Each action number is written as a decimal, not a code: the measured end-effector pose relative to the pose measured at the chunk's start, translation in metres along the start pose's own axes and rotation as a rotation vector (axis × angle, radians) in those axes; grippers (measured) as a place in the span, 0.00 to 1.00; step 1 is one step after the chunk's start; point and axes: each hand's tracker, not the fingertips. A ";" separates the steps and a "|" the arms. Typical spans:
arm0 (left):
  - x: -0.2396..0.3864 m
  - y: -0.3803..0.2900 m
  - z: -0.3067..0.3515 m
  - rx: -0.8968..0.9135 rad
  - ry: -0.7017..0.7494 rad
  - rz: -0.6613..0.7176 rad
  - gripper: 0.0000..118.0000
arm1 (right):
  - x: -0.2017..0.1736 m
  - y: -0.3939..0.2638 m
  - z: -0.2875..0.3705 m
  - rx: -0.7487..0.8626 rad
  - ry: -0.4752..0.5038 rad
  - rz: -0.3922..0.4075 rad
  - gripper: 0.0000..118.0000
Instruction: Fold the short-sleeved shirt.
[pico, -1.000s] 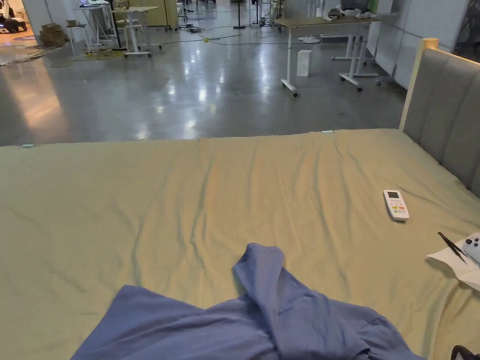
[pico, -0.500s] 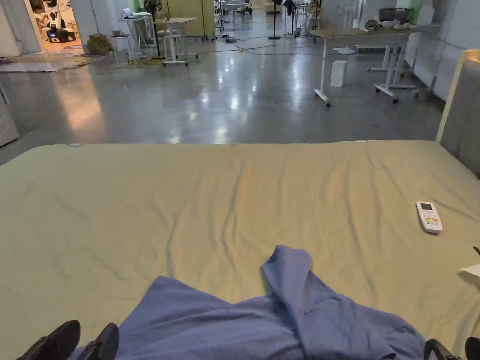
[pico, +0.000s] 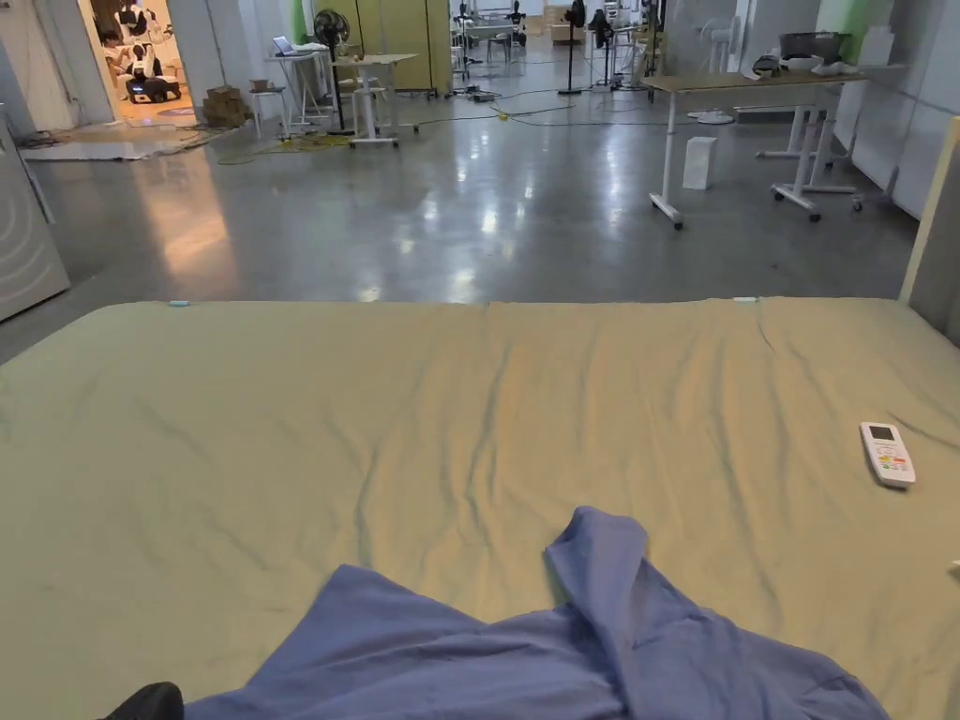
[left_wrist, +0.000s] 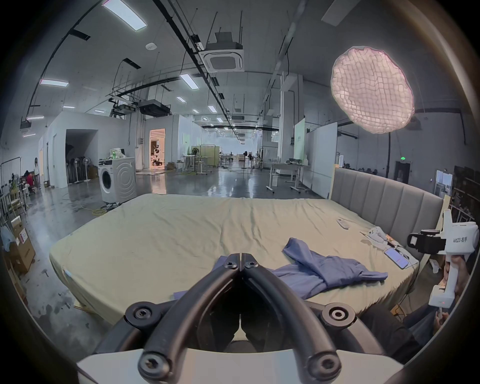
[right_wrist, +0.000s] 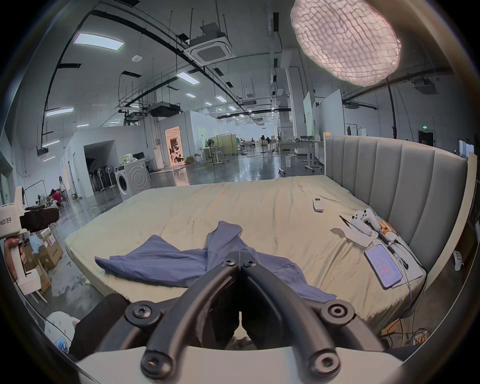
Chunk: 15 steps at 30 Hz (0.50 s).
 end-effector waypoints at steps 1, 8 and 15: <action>-0.001 -0.001 0.000 -0.005 0.007 -0.006 0.00 | 0.000 0.000 -0.001 -0.004 -0.001 0.005 0.00; -0.033 -0.002 0.001 -0.024 0.077 0.054 0.00 | 0.005 -0.001 -0.003 -0.029 -0.013 0.001 0.00; -0.068 -0.007 -0.005 -0.077 0.164 0.110 0.00 | 0.009 -0.013 -0.009 -0.071 -0.015 -0.042 0.00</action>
